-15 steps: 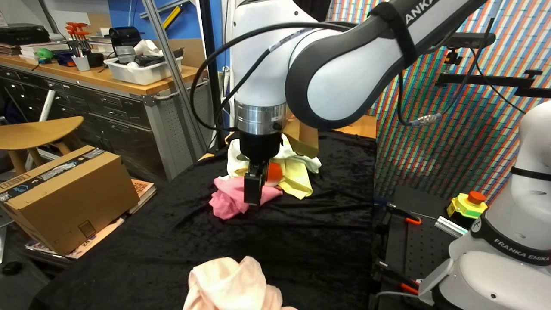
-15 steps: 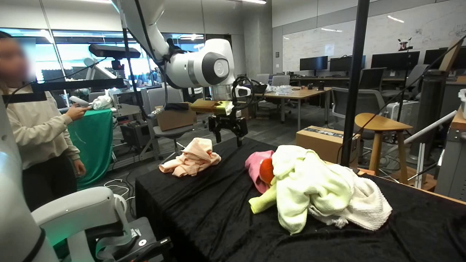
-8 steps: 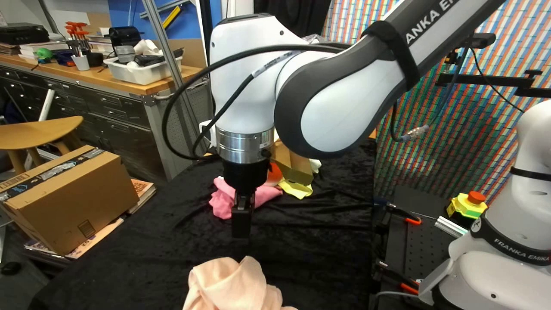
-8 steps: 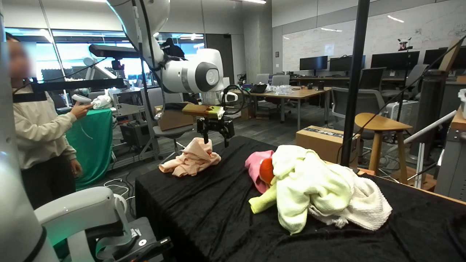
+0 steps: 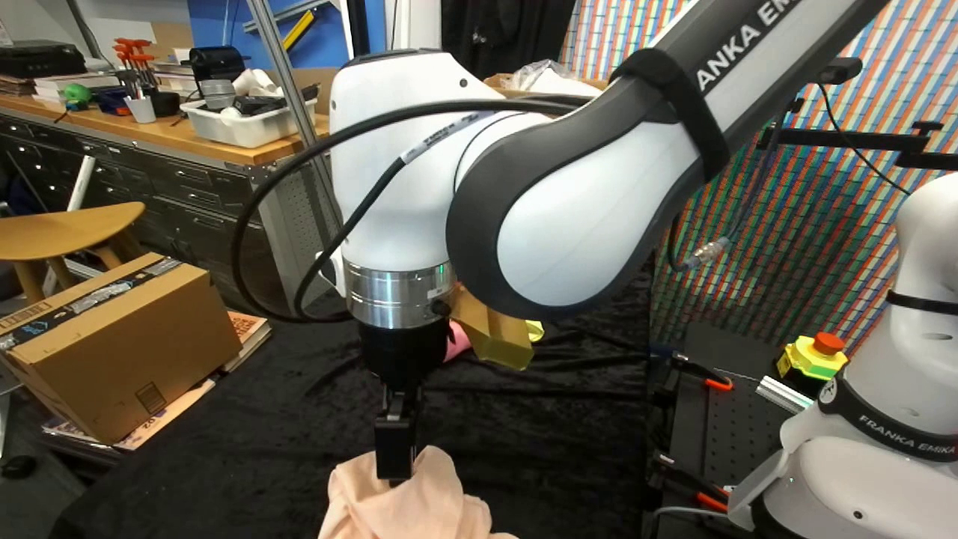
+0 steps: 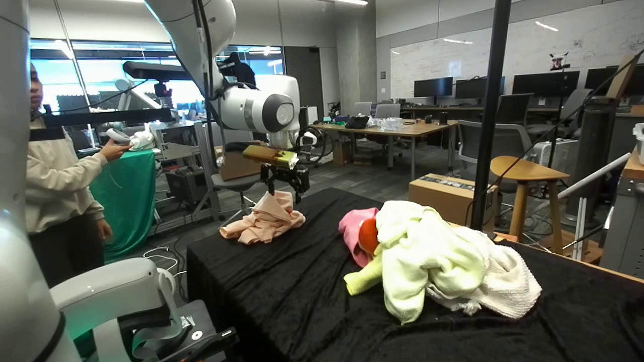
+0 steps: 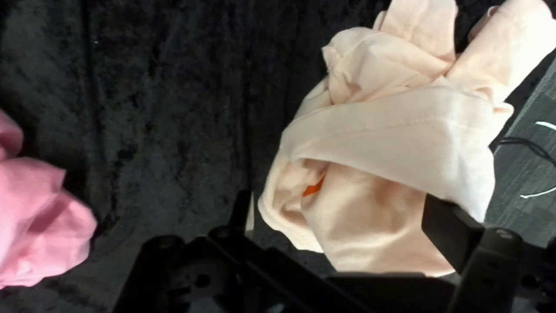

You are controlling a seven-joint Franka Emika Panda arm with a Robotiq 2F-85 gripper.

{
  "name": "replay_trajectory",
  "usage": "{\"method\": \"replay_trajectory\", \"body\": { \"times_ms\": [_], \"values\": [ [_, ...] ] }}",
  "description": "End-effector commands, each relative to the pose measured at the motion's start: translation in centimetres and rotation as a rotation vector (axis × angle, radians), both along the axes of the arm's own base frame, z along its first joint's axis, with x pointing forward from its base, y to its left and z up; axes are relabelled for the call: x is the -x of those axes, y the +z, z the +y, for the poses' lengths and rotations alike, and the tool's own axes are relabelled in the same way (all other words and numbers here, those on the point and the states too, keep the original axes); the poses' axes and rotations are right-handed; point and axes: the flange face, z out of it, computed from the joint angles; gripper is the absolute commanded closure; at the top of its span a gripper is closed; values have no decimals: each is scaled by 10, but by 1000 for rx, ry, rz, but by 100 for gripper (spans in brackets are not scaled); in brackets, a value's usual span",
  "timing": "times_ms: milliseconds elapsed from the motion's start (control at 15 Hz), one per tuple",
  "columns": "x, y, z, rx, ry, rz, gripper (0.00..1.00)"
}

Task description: Heap up the things on the table into a pile

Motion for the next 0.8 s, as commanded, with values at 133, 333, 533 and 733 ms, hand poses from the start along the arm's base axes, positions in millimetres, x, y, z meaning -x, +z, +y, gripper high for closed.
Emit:
{"method": "replay_trajectory", "body": {
  "times_ms": [133, 333, 533, 733],
  "values": [
    [-9, 4, 25, -58, 1, 102, 0],
    [-18, 10, 31, -77, -13, 153, 0],
    [-25, 17, 35, -95, -23, 176, 0],
    [-27, 17, 39, -100, -21, 187, 0]
  ]
}}
